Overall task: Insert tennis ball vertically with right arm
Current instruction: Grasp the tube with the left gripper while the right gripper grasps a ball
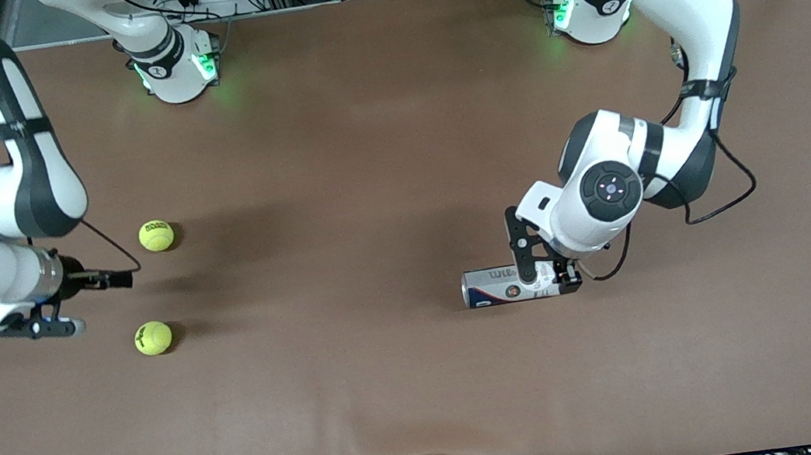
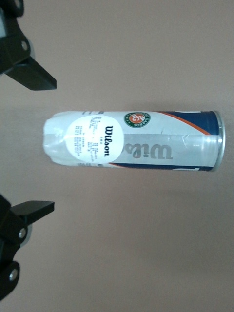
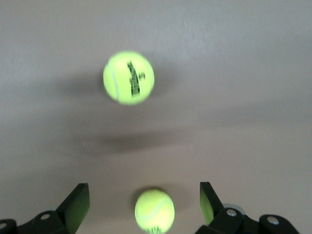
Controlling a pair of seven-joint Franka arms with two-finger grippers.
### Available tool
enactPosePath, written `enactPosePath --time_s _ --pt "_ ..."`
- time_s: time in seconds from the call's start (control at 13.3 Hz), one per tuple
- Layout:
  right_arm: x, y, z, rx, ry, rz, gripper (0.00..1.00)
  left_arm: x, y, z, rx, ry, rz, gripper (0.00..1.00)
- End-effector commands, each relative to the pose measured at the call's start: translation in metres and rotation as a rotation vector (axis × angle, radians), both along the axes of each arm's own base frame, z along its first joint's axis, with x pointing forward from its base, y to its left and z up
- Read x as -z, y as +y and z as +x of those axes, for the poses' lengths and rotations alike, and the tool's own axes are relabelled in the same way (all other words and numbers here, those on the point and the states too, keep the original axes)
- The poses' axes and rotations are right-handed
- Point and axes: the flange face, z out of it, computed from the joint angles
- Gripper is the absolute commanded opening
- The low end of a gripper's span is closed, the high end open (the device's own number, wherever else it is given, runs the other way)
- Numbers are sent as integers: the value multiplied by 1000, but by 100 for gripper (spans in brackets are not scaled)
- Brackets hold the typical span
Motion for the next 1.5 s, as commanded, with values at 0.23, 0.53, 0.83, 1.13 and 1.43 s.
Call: enactPosePath --time_s 0.23,0.53,0.83,1.13,1.43 --pt "25 -2 36 -21 8 -6 100 37 -38 4 81 -48 96 100" --pt "32 -4 44 -17 6 -6 100 67 -60 -6 128 -58 99 100" --pt "27 -1 47 -20 -6 -5 100 93 -65 -4 135 -89 85 100" --pt "27 -1 48 25 -13 59 100 101 -69 -5 165 -118 97 100" --pt "27 4 48 19 -15 59 100 103 -68 -4 179 -131 106 100"
